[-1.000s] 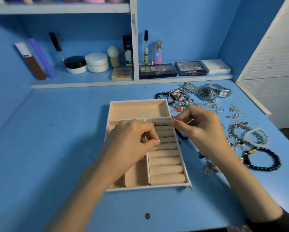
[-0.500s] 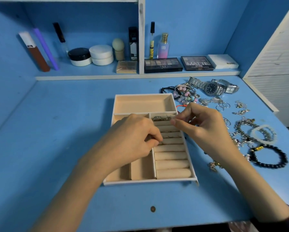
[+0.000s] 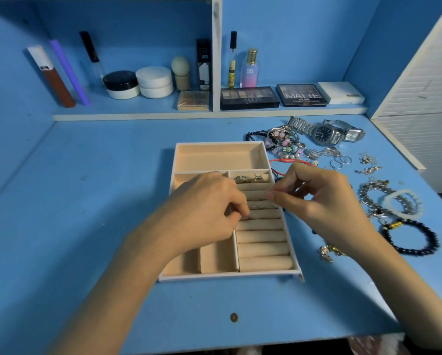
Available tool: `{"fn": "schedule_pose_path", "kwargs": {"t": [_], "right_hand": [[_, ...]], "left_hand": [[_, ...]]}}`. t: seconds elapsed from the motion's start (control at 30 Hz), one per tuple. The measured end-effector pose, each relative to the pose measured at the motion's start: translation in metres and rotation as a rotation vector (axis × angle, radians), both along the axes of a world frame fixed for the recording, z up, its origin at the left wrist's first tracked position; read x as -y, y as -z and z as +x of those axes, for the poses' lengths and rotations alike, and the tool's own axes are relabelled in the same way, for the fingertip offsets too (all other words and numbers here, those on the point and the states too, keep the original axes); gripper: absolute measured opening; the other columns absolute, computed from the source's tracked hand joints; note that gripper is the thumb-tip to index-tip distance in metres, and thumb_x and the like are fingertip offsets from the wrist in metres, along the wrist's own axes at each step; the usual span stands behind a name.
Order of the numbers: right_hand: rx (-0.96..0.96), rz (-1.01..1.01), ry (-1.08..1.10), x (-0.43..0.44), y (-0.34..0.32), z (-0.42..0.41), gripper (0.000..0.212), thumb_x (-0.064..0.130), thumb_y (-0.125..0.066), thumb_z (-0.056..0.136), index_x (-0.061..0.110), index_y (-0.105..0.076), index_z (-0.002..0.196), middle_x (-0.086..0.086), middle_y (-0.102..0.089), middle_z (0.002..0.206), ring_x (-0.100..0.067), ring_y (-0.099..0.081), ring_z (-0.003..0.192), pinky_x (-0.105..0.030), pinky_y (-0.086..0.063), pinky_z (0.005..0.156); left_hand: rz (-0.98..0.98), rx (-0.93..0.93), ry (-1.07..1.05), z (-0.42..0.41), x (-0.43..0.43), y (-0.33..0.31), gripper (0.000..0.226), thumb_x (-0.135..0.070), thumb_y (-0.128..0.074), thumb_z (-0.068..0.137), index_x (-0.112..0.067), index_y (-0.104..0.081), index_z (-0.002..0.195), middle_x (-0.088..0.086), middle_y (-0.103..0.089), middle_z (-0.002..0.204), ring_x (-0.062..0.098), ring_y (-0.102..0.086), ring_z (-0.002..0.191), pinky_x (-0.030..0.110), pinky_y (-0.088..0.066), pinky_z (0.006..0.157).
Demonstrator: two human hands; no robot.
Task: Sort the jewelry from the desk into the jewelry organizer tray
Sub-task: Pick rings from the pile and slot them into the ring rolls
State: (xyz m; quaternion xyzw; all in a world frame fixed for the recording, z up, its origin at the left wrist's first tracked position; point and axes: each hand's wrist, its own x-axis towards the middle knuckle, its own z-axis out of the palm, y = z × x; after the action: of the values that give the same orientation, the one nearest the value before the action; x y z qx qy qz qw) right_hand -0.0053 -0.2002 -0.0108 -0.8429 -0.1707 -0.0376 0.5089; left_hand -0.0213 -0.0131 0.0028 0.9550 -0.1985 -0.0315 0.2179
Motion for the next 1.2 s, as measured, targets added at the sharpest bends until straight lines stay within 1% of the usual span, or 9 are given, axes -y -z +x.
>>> {"fn": "schedule_pose_path", "kwargs": {"t": [0.13, 0.23, 0.33, 0.43, 0.53, 0.77, 0.83, 0.93, 1.2], "right_hand": [[0.004, -0.085, -0.059, 0.000, 0.001, -0.002, 0.018, 0.010, -0.076, 0.072, 0.017, -0.063, 0.060, 0.004, -0.063, 0.063, -0.006, -0.049, 0.053, -0.012, -0.037, 0.052], [0.026, -0.123, -0.078, -0.002, 0.002, -0.003, 0.018, 0.009, -0.078, 0.070, 0.014, -0.064, 0.059, 0.000, -0.060, 0.058, -0.005, -0.047, 0.052, -0.012, -0.035, 0.051], [0.052, -0.170, -0.097, -0.003, 0.005, -0.003, 0.018, 0.007, -0.079, 0.068, 0.015, -0.065, 0.059, 0.003, -0.057, 0.056, -0.005, -0.045, 0.052, -0.011, -0.033, 0.052], [0.060, -0.183, -0.107, -0.003, 0.006, -0.002, 0.019, 0.007, -0.080, 0.067, 0.016, -0.066, 0.059, 0.005, -0.057, 0.056, -0.006, -0.046, 0.053, -0.011, -0.034, 0.052], [0.047, -0.168, -0.121, -0.003, 0.006, -0.003, 0.018, 0.008, -0.081, 0.067, 0.017, -0.067, 0.059, 0.006, -0.055, 0.056, -0.008, -0.047, 0.053, -0.012, -0.034, 0.053], [-0.001, -0.202, -0.118, -0.003, 0.003, -0.005, 0.026, 0.012, -0.080, 0.068, 0.030, -0.064, 0.057, 0.015, -0.058, 0.066, -0.004, -0.048, 0.053, -0.009, -0.033, 0.053], [-0.027, -0.212, -0.120, -0.003, 0.003, -0.004, 0.021, 0.013, -0.080, 0.068, 0.027, -0.068, 0.059, 0.016, -0.058, 0.064, -0.002, -0.047, 0.052, -0.009, -0.032, 0.053], [-0.040, -0.267, -0.150, -0.001, 0.001, -0.002, 0.011, 0.016, -0.079, 0.068, 0.025, -0.073, 0.066, 0.010, -0.056, 0.063, -0.003, -0.047, 0.055, -0.009, -0.034, 0.055], [-0.010, -0.327, -0.203, 0.003, -0.002, -0.001, 0.006, 0.017, -0.072, 0.077, 0.023, -0.075, 0.077, 0.005, -0.062, 0.071, -0.009, -0.054, 0.067, -0.009, -0.038, 0.061]], "left_hand": [[-0.201, 0.042, -0.124, 0.016, 0.000, 0.005, 0.024, -0.013, -0.057, 0.081, -0.031, -0.073, 0.085, -0.014, -0.064, 0.078, 0.003, -0.052, 0.071, 0.024, -0.045, 0.070], [-0.341, 0.160, -0.194, 0.026, 0.004, 0.017, 0.024, -0.012, -0.058, 0.082, -0.032, -0.072, 0.086, -0.012, -0.065, 0.082, 0.004, -0.052, 0.071, 0.026, -0.046, 0.069], [-0.382, 0.260, -0.220, 0.030, 0.006, 0.028, 0.021, -0.012, -0.059, 0.083, -0.028, -0.071, 0.089, -0.009, -0.064, 0.081, 0.007, -0.054, 0.073, 0.028, -0.047, 0.070], [-0.420, 0.320, -0.224, 0.031, 0.002, 0.034, 0.019, -0.011, -0.059, 0.082, -0.024, -0.072, 0.088, -0.007, -0.062, 0.078, 0.004, -0.050, 0.069, 0.022, -0.042, 0.064], [-0.440, 0.346, -0.222, 0.031, 0.001, 0.034, 0.019, -0.011, -0.057, 0.081, -0.023, -0.072, 0.087, -0.010, -0.059, 0.075, -0.001, -0.046, 0.066, 0.013, -0.034, 0.062], [-0.423, 0.357, -0.209, 0.032, 0.001, 0.035, 0.020, -0.014, -0.055, 0.081, -0.023, -0.071, 0.087, -0.009, -0.061, 0.077, 0.005, -0.048, 0.071, 0.020, -0.038, 0.066], [-0.418, 0.346, -0.210, 0.031, 0.001, 0.035, 0.019, -0.012, -0.056, 0.082, -0.022, -0.071, 0.087, -0.008, -0.062, 0.079, 0.005, -0.048, 0.072, 0.018, -0.039, 0.067], [-0.416, 0.351, -0.212, 0.031, 0.000, 0.036, 0.019, -0.010, -0.057, 0.083, -0.023, -0.071, 0.087, -0.008, -0.063, 0.079, 0.005, -0.049, 0.072, 0.019, -0.039, 0.067], [-0.426, 0.351, -0.215, 0.030, 0.001, 0.036, 0.019, -0.011, -0.057, 0.082, -0.023, -0.071, 0.087, -0.009, -0.062, 0.078, 0.004, -0.049, 0.071, 0.019, -0.040, 0.065]]}}
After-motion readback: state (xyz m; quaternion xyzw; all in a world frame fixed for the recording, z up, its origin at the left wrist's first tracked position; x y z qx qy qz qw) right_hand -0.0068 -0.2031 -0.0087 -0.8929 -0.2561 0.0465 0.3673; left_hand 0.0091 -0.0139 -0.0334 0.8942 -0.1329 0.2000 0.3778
